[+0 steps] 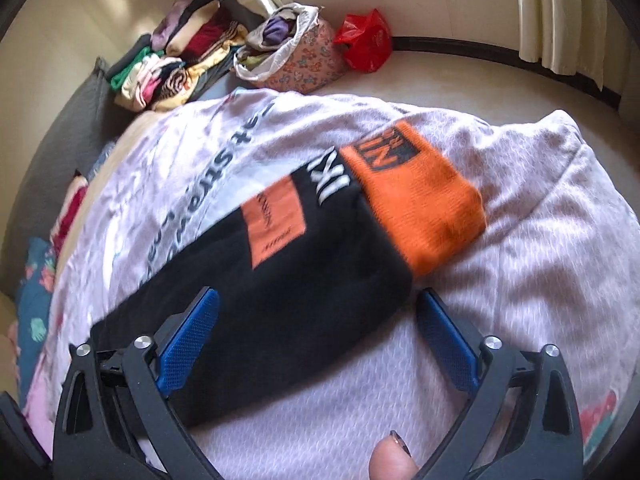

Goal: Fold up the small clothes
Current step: 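Grasp the orange sleeve cuff with the right gripper, then lift the cuff and fold the sleeve across the shirt body toward the left gripper, then lower the cuff onto the shirt body and open the right gripper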

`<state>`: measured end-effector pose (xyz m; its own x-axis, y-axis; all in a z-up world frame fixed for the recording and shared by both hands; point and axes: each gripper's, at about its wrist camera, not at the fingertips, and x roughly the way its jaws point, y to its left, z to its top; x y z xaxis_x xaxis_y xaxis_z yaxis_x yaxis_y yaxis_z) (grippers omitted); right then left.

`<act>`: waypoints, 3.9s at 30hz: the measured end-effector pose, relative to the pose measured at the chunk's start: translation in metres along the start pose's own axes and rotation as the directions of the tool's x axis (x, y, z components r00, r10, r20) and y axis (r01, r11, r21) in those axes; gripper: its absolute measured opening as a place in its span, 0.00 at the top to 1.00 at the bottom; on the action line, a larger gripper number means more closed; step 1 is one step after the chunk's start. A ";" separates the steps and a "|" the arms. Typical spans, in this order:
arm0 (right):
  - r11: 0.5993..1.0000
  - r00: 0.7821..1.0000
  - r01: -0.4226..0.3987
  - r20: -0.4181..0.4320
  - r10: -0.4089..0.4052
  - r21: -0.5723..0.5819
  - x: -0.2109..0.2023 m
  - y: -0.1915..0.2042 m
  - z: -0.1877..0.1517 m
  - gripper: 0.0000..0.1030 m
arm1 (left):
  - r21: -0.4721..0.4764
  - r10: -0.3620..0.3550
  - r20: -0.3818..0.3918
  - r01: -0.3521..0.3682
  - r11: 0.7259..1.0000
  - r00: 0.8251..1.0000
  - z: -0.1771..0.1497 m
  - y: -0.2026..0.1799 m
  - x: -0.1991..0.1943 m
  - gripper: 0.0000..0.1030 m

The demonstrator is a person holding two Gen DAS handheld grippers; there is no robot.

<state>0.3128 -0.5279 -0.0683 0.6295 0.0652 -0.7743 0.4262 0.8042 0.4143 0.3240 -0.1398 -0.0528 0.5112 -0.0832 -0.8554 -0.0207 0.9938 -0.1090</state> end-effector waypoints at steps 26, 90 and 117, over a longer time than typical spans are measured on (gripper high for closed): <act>0.934 0.935 -0.277 0.159 0.316 -0.226 -0.071 0.082 -0.014 0.88 | -0.136 -0.036 0.086 0.048 0.990 0.996 0.007 0.066 -0.062 0.08; 0.477 0.775 -0.624 -0.411 0.480 -0.619 -0.097 0.216 -0.157 0.41 | -0.518 -0.456 0.100 0.437 0.735 0.884 -0.074 0.151 -0.051 0.10; 0.696 0.866 -0.483 -0.173 0.469 -0.531 -0.102 0.169 -0.082 0.41 | -0.213 -0.313 0.301 0.383 0.899 0.901 -0.035 0.142 -0.154 0.95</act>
<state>0.2671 -0.3503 0.0409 0.6329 0.5355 -0.5592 -0.3519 0.8423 0.4082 0.2120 0.0110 0.0453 0.7258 -0.3637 -0.5840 -0.0060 0.8455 -0.5340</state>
